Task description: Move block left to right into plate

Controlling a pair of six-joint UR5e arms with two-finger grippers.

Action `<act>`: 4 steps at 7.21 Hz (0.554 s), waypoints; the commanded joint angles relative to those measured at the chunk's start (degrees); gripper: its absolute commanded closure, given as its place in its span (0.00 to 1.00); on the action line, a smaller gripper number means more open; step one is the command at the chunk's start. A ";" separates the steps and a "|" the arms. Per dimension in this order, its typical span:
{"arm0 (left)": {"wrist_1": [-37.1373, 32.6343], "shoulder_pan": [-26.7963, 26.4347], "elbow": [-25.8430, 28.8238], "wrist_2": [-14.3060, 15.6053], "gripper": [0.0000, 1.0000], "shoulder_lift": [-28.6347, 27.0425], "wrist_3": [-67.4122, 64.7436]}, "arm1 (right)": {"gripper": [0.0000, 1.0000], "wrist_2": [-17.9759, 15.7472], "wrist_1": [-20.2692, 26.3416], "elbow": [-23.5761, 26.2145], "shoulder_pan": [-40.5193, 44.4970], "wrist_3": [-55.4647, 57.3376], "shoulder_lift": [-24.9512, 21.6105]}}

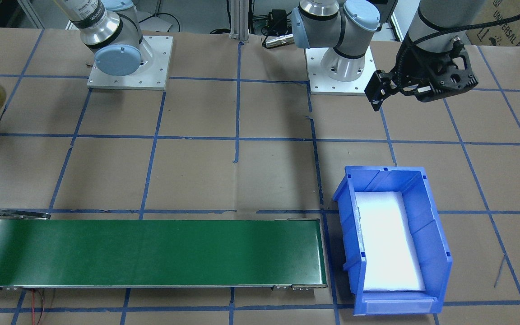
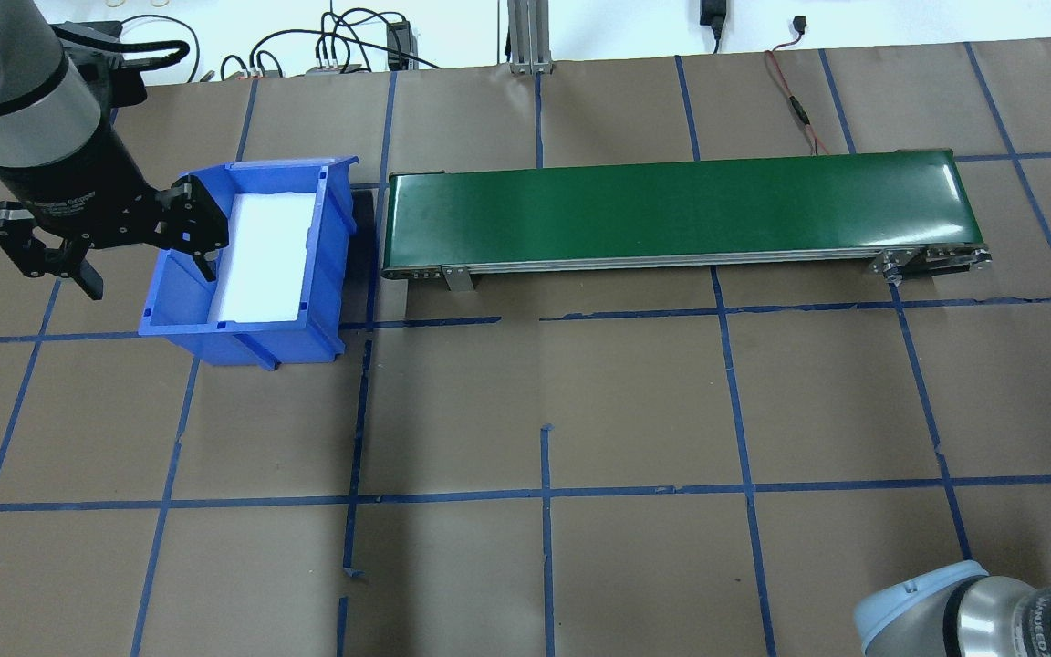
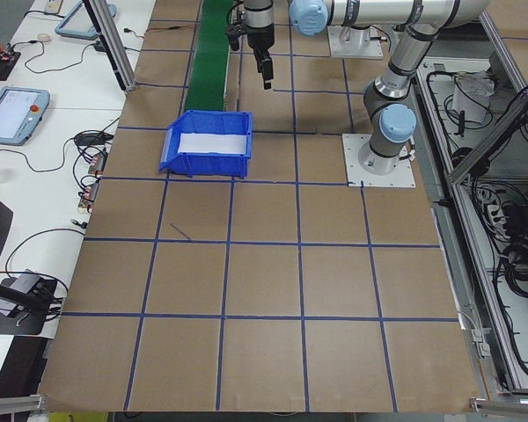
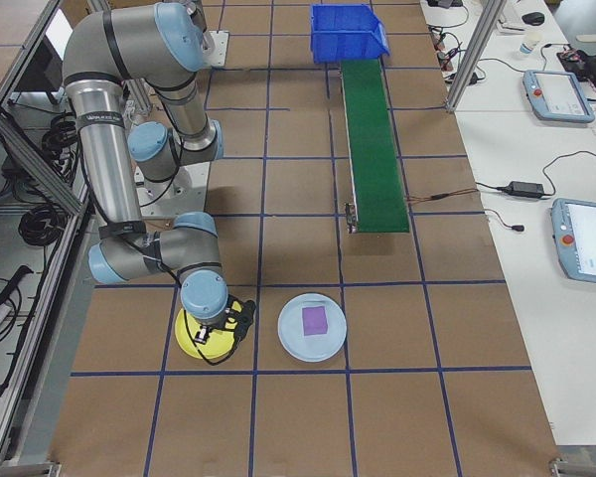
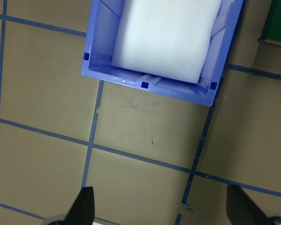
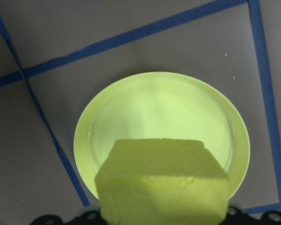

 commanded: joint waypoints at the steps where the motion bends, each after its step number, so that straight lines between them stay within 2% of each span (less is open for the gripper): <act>1: -0.05 0.00 0.00 -0.09 0.00 0.00 0.00 | 0.53 -0.04 -1.76 2.40 -1.76 -1.93 -0.13; 2: 0.04 0.00 0.00 -0.09 0.00 0.00 0.00 | 0.29 0.22 -1.85 2.49 -1.76 -1.84 0.14; 3: -0.05 0.00 0.00 -0.09 0.00 0.00 0.00 | 0.12 0.31 -2.54 2.58 -1.76 -1.84 0.31; 4: -0.14 0.00 0.00 -0.09 0.00 0.00 0.00 | 0.11 0.31 -2.55 2.58 -1.76 -1.93 0.31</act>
